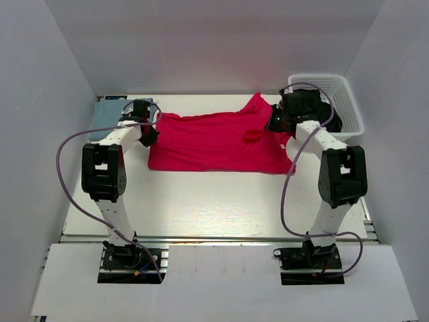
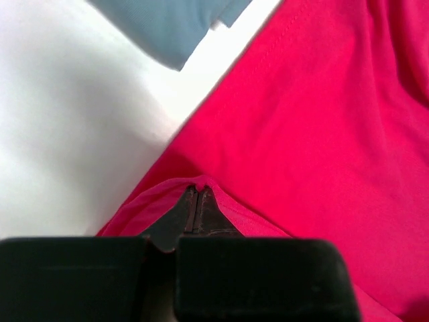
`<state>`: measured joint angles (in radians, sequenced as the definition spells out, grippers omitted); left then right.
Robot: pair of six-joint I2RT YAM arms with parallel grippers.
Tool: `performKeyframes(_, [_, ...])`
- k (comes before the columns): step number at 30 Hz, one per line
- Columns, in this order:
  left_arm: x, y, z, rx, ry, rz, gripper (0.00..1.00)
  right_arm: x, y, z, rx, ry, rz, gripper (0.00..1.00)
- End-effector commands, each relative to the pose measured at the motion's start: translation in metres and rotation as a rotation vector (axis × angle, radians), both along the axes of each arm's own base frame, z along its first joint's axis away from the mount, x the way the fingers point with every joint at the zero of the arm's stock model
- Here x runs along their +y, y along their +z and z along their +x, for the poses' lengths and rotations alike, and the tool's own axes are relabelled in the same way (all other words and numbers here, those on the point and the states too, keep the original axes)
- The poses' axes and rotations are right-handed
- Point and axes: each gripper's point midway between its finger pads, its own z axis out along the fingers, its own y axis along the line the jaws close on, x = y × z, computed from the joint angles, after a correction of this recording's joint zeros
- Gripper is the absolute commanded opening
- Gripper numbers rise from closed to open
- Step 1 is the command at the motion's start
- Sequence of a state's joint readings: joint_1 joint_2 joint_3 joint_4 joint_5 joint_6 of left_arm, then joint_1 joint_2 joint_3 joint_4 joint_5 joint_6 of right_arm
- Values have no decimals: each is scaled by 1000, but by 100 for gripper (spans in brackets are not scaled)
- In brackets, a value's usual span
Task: Fold and stack the t-shirts
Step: Fold the flattened tshirt in 1/3 of the way
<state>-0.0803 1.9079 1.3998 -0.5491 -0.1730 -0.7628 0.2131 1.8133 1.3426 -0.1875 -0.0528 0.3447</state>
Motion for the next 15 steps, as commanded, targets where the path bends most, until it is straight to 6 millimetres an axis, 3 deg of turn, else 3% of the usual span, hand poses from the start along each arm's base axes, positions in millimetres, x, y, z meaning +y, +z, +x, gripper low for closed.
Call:
performKeyframes(1, [6,11,19,-32,9,24,0,2,18,35,-96,60,-16,0])
performKeyframes(2, [6,6,18,-14,9,25,0,4,28,44,-114,74,-21,0])
performKeyframes(3, [6,0,20,-3,9,26,0,5,5,48,-71,81,-24,0])
performKeyframes(5, [6,-4,20,11,8,27,0,9,11,60,-95,108,-22,0])
performKeyframes(6, [6,-3,22,14,8,28,0,10,-7,64,-67,116,-17,0])
performKeyframes(7, [7,-6,24,18,13,36,0,13,-10,66,-67,124,-14,0])
performKeyframes(8, [8,-4,23,24,13,36,7,12,-9,76,-73,111,-14,0])
performKeyframes(10, [10,3,28,23,23,52,31,7,-13,87,-59,75,-14,18])
performKeyframes(11, [12,7,28,37,27,61,69,6,-13,93,-59,61,-13,29])
performKeyframes(12, [17,11,28,40,40,84,81,6,-13,93,-51,63,-14,67])
performKeyframes(13, [24,14,27,48,57,97,89,9,-6,95,-63,75,-6,86])
performKeyframes(14, [27,27,26,32,67,112,99,9,-2,95,-72,87,-9,90])
performKeyframes(15, [32,33,21,36,81,136,99,13,-3,89,-65,113,-6,90])
